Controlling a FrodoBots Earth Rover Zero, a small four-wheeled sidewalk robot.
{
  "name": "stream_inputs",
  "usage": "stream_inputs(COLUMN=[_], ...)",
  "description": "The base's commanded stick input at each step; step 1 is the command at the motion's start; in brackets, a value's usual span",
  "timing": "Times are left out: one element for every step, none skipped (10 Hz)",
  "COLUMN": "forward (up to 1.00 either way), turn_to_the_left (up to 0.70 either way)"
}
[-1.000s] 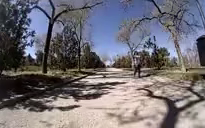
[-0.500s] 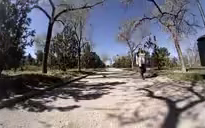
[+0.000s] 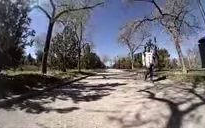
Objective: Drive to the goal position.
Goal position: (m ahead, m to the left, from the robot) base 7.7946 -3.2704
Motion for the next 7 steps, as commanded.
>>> stream_inputs(forward=[0.83, 0.0, 0.0, 0.0, 0.0, 0.0, 0.0], turn_to_the_left=[0.0, 0.0, 0.0, 0.0, 0.0, 0.0, 0.0])
